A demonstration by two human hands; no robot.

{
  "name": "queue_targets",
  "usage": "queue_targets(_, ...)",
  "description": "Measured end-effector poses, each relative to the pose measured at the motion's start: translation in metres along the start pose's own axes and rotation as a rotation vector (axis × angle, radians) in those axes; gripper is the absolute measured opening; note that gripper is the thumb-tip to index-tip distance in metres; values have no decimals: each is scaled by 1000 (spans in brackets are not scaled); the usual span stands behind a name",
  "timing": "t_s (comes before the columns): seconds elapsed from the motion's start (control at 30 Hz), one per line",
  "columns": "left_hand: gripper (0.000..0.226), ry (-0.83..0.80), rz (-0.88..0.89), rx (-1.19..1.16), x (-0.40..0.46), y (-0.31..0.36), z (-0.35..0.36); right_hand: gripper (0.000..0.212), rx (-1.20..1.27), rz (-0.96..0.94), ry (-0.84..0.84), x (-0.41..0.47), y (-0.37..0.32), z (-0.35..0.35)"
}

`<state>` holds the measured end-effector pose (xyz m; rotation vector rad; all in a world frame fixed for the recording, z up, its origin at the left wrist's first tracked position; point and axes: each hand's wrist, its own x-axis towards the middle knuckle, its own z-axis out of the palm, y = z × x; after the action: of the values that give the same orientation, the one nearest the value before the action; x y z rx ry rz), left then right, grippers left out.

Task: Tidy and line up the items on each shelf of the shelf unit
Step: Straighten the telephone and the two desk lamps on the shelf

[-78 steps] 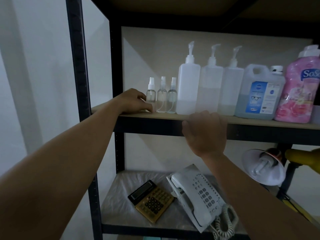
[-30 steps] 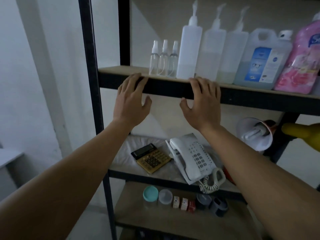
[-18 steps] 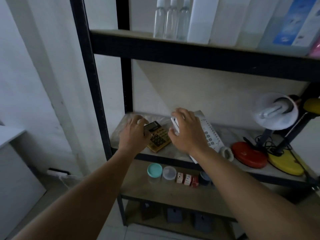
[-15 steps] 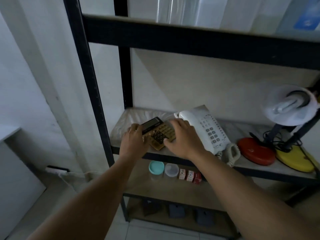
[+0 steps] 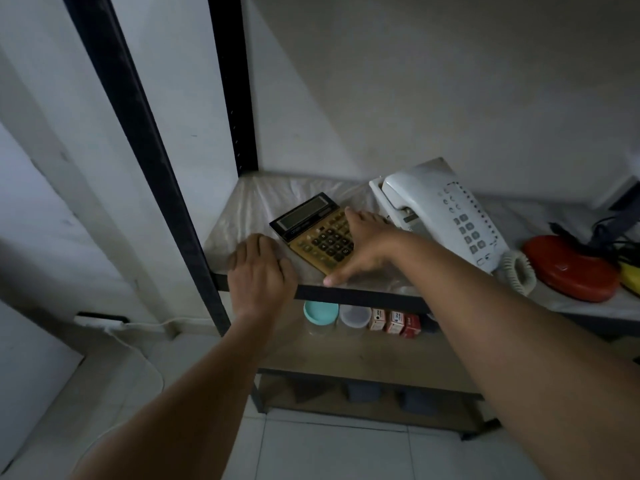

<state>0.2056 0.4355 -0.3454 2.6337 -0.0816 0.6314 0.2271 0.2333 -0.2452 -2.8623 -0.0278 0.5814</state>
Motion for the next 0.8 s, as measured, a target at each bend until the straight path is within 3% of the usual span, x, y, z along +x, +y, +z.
queue_targets(0.17,27,25,13,-1,0,-2,4,168,40,47,-19,9,2,5)
queue_targets(0.5,27,94,25,-57,-1,-3,6,167,164,319,301,12,-45,52)
queue_targets(0.8,24,101,22,-57,0,-2,4,167,259,467,486,24,-73,67)
